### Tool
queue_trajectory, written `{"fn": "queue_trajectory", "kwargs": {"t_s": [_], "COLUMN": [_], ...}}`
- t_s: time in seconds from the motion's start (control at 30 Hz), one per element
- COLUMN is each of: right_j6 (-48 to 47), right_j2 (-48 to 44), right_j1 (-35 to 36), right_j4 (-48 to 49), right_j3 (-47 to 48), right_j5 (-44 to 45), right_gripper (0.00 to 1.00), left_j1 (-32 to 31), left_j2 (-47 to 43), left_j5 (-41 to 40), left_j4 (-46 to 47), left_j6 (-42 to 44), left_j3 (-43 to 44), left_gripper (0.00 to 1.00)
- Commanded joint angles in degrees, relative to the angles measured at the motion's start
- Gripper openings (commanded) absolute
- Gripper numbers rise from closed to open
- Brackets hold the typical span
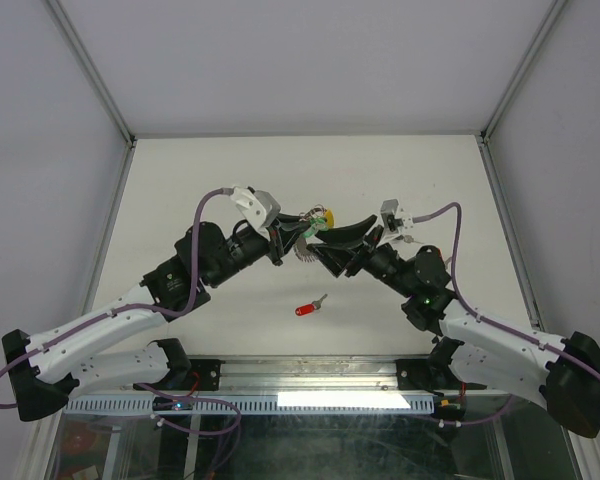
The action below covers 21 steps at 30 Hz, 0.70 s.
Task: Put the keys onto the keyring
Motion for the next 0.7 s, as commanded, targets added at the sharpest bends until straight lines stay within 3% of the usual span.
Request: {"fn": "queue_trajectory", "kwargs": {"t_s": [0.0, 0.47, 0.67], "right_j6": [3.15, 5.40, -8.78], "right_j2": [0.41, -2.10, -7.61], "right_j1": [-0.21, -0.30, -0.22], "right_j4": [9.54, 2.94, -7.19], "right_j3": [-0.19, -1.36, -2.34], "right_j5": [4.01, 7.68, -0.33], "right_gripper": [0.52, 0.49, 0.49], "left_j1": [-0.60, -0.60, -0.60], "left_j2": [-1.52, -1.54, -1.35], "left_j5": [1.38, -1.15, -2.98], "left_j4": [5.02, 4.83, 3.62], "left_j6": [-1.44, -1.55, -1.59], "left_j3": [-0.50, -0.75, 0.38], "left_gripper": [0.00, 0.00, 0.00]}}
